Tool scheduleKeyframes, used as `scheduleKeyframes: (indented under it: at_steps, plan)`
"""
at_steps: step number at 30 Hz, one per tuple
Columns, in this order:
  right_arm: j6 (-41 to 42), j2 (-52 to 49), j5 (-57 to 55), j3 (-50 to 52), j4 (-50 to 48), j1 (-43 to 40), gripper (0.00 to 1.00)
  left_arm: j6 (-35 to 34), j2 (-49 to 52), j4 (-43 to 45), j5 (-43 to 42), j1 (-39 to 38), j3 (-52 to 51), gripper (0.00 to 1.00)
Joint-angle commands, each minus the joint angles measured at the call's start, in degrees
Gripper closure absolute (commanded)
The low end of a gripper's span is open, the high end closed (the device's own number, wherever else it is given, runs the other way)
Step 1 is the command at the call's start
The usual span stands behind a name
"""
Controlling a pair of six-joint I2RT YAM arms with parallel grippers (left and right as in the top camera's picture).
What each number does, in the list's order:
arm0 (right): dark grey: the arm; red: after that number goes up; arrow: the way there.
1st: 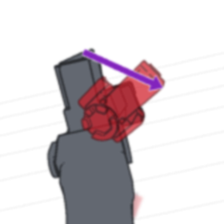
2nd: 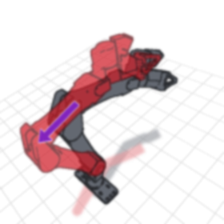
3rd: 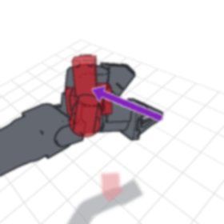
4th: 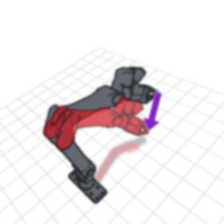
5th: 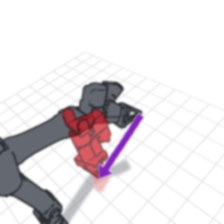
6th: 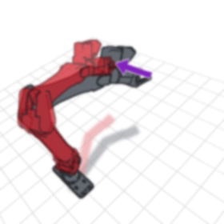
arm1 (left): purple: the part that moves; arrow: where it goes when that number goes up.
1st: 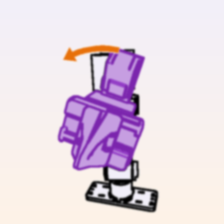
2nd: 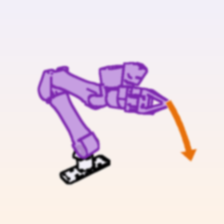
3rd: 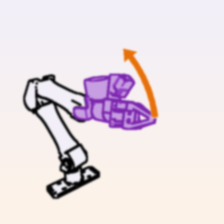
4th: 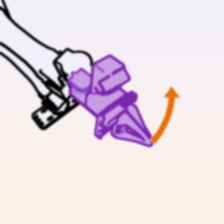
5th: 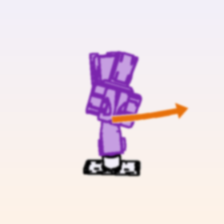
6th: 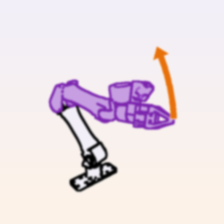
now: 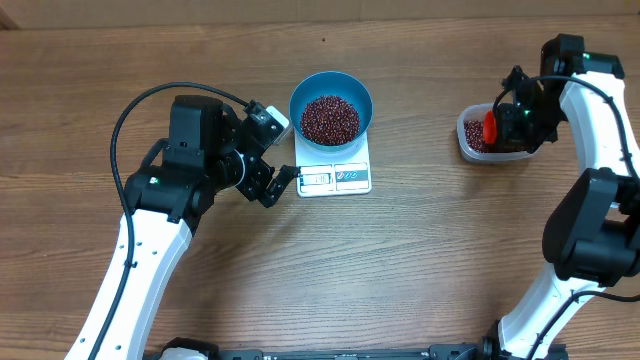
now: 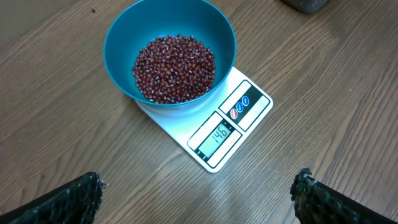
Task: Scoop item into bowl and weigh 150g on scale
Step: 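Dip the scoop into the red beans with the right gripper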
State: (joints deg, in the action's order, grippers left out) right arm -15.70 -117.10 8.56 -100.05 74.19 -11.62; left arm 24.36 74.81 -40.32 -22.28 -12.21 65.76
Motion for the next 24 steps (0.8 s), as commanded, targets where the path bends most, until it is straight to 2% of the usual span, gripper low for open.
scheduleKeyframes:
  at_steps: [1,24]
  plan:
    - [-0.4,2.1,2.2,0.5,0.0,0.0,0.96,-0.4,0.1,0.0,-0.2,0.6,0.2,0.00]
    - [-1.4,2.1,8.8,0.5,4.4,0.0,0.96,-0.4,0.1,0.0,-0.2,0.6,0.2,0.00]
